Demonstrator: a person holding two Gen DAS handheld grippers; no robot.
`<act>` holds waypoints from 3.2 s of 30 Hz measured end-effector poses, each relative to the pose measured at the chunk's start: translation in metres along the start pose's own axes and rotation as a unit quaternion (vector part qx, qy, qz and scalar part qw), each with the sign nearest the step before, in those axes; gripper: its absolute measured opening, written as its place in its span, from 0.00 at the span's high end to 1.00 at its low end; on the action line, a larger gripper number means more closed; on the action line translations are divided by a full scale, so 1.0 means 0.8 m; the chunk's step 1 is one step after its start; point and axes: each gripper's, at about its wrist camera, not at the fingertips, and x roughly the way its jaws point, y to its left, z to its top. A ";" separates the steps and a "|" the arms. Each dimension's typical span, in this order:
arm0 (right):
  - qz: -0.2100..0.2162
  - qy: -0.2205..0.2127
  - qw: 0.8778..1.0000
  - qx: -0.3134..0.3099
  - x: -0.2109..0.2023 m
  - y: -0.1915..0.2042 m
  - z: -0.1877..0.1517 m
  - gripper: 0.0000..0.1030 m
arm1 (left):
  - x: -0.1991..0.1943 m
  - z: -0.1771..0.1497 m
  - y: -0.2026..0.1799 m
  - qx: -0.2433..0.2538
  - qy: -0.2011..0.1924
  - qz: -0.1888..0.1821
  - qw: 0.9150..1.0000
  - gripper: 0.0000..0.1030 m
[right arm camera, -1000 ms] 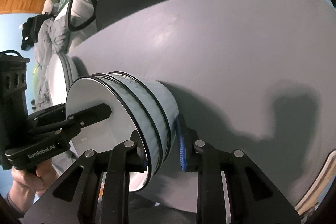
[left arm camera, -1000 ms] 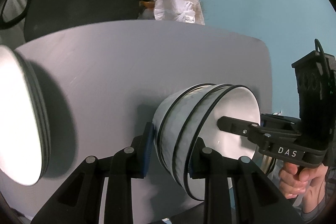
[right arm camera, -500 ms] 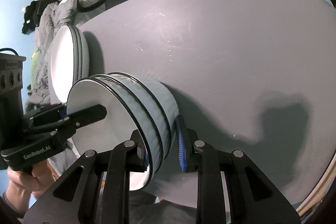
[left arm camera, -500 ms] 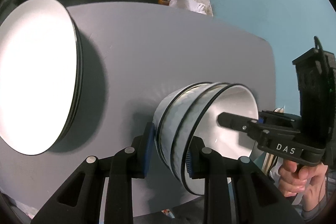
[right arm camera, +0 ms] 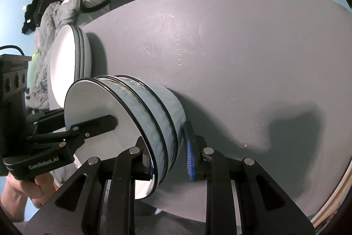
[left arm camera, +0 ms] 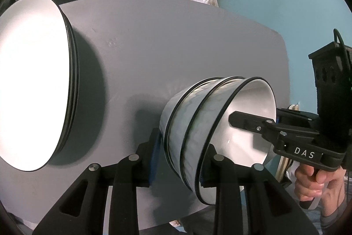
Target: Organize plates and bowls
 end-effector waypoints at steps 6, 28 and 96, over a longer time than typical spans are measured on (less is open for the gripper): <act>-0.001 -0.004 1.000 0.019 -0.006 -0.005 -0.004 0.79 | -0.005 -0.009 0.004 -0.008 -0.009 0.000 1.000 0.73; -0.003 0.016 1.000 0.000 0.006 0.049 -0.012 0.79 | -0.041 -0.064 0.046 -0.048 -0.026 0.011 0.998 0.73; -0.018 0.014 0.998 -0.063 0.004 0.158 0.010 0.79 | -0.071 -0.056 0.098 -0.100 -0.059 -0.016 0.993 0.72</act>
